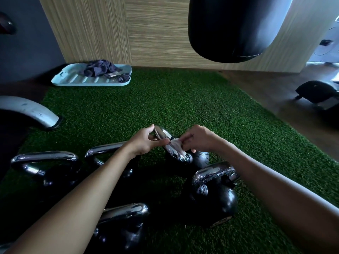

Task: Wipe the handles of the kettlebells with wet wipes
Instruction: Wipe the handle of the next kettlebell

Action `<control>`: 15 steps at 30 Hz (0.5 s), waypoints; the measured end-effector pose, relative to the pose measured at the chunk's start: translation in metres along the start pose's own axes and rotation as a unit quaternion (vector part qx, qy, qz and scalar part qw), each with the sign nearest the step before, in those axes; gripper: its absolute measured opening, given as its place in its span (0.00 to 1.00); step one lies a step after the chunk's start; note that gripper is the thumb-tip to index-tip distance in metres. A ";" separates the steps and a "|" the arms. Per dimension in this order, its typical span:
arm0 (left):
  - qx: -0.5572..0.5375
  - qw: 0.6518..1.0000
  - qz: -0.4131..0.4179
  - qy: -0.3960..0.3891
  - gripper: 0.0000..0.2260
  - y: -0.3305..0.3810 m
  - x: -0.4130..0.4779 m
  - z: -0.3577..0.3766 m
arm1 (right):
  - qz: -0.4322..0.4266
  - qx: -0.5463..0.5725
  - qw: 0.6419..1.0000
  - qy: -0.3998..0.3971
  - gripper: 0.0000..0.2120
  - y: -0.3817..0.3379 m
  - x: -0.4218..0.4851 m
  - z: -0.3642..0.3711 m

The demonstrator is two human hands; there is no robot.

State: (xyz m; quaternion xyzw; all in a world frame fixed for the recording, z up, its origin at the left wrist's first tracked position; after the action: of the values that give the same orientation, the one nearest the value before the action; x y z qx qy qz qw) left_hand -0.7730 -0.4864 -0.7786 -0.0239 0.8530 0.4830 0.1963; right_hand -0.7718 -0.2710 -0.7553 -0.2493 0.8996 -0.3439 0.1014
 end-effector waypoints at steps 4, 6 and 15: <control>0.011 1.000 -0.008 -0.006 0.57 0.002 0.005 -0.002 | -0.011 0.016 0.999 0.036 0.08 -0.002 -0.001 -0.004; 0.013 1.000 -0.015 -0.009 0.52 0.005 0.006 0.000 | -0.022 -0.010 0.999 0.030 0.08 -0.004 0.001 -0.004; 0.030 0.999 -0.029 -0.013 0.48 0.008 0.008 -0.003 | -0.042 -0.219 0.963 -0.154 0.15 0.002 0.031 0.003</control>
State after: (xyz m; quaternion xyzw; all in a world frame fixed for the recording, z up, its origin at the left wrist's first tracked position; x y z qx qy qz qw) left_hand -0.7829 -0.4838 -0.7732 -0.0365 0.8634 0.4514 0.2222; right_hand -0.7974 -0.2875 -0.7589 -0.3528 0.9153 -0.0998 0.1668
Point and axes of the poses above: each hand's wrist, its own x-axis towards the middle knuckle, its own z-axis out of the palm, y = z × x, the point moved 3 cm from there along x, towards the middle knuckle, and after that the axes turned 10 degrees about -z, right-handed, at the moved point
